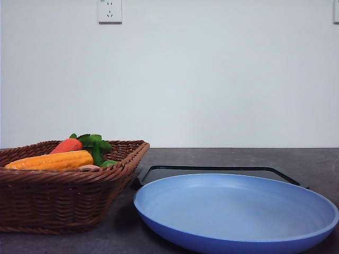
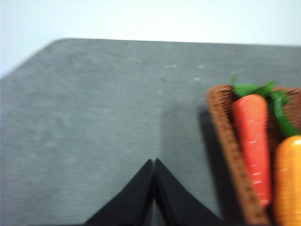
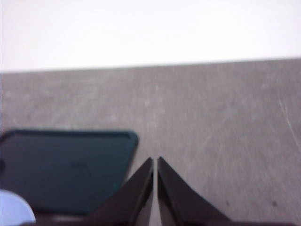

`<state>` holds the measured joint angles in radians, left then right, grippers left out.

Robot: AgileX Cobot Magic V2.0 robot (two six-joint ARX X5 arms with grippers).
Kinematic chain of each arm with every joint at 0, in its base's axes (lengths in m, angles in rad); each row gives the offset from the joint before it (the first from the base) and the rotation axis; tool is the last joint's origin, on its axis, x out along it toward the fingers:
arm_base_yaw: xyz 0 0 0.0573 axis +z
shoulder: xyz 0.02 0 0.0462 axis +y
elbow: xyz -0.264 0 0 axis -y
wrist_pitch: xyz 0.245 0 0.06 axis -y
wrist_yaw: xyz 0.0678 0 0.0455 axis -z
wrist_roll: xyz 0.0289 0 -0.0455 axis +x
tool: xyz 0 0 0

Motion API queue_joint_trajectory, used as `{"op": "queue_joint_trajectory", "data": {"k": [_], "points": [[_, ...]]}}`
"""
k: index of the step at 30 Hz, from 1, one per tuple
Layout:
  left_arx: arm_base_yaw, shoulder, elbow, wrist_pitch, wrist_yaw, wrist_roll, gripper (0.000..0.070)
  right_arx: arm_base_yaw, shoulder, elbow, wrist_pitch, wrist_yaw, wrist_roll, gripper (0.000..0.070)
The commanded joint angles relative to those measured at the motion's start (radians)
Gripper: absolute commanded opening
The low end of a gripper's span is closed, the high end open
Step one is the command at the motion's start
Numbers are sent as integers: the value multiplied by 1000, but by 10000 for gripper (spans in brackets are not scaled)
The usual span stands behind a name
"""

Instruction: Transfer egg from basket to plate and serve

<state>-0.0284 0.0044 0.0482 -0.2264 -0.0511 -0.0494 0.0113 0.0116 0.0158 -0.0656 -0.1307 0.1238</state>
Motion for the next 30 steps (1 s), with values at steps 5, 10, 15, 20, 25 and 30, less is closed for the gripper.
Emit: {"op": "queue_joint_trajectory", "data": {"k": [5, 10, 15, 20, 25, 30], "points": [[1, -1, -23, -12, 50, -350, 0, 0, -2, -6, 48, 3, 140, 0], [1, -1, -22, -10, 87, -391, 0, 0, -2, -3, 49, -3, 196, 0], [1, 3, 12, -15, 138, -394, 0, 0, 0, 34, 11, -1, 246, 0], [1, 70, 112, -47, 141, -394, 0, -1, 32, 140, -85, 1, 251, 0], [1, 230, 230, -67, 194, -383, 0, 0, 143, 268, -141, 0, 251, 0], [1, 442, 360, -73, 314, -335, 0, 0, 297, 408, -211, -15, 234, 0]]}}
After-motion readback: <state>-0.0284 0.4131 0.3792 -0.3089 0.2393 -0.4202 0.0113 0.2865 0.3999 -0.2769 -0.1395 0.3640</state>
